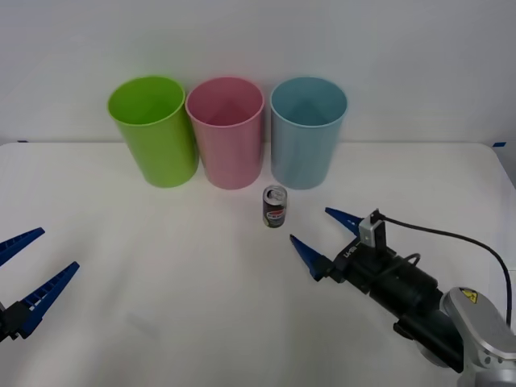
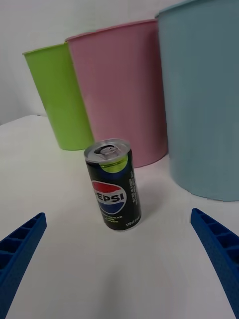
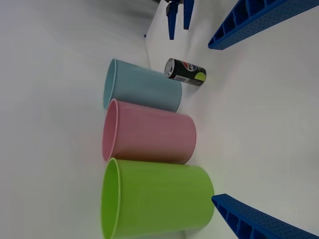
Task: Grasp the object on the table and drop it into the matching bin: aluminum can to the light blue bin, PET bottle to the pink bin.
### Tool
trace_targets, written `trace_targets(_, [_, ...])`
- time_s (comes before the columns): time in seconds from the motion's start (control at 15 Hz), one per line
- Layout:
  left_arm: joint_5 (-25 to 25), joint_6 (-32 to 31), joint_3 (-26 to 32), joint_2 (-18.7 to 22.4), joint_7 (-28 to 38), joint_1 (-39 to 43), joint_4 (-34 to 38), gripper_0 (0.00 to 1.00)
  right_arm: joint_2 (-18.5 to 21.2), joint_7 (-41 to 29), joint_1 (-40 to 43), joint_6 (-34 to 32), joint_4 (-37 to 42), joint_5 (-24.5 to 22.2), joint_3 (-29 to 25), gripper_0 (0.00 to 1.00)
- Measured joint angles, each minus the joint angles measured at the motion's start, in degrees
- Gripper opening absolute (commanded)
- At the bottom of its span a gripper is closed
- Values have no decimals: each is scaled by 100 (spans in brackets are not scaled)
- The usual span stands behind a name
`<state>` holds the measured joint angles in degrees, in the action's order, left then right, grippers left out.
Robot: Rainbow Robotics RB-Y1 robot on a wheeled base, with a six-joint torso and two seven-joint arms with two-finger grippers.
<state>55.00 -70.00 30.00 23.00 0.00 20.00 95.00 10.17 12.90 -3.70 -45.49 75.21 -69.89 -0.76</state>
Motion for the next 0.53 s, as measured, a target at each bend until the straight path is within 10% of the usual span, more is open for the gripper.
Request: trace_targets(0.53, [0, 0, 0, 0, 0, 0, 0, 100, -477, 316, -776, 704, -840, -350, 165, 100])
